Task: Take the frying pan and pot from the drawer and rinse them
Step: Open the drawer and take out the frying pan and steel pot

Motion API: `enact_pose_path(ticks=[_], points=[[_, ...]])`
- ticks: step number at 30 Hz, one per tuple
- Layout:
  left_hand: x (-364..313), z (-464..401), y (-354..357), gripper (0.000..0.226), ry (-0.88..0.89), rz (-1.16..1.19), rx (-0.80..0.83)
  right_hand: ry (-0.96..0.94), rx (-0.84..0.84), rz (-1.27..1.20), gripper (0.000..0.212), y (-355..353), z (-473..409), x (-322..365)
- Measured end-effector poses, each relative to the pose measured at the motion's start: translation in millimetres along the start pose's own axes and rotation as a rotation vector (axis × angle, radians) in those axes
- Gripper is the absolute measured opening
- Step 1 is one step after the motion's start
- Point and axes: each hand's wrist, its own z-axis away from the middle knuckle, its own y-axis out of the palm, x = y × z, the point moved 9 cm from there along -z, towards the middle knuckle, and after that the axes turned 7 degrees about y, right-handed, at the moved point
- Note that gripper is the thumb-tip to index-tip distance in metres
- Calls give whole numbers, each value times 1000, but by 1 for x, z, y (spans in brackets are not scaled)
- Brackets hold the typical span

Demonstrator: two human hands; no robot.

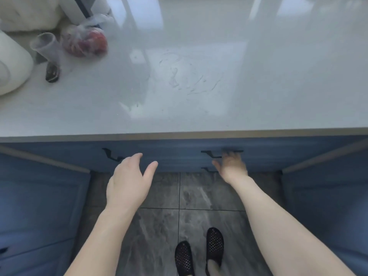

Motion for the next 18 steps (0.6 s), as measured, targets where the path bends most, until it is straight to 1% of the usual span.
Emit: enact_pose_path(ticks=[3,7,13,18], points=[[4,2,13,61,14,-4,13,-11,-5,65,66,11,-9,-1],[1,4,20,60,41,1,17,-10,0,43,70,21,-12,-1],[-9,6,15,59,98,-9,-13,-6,-19,60,68,22,-3,0],[-7,5,12,59,96,-9,-24,-21,-43,52,67,31,12,-7]])
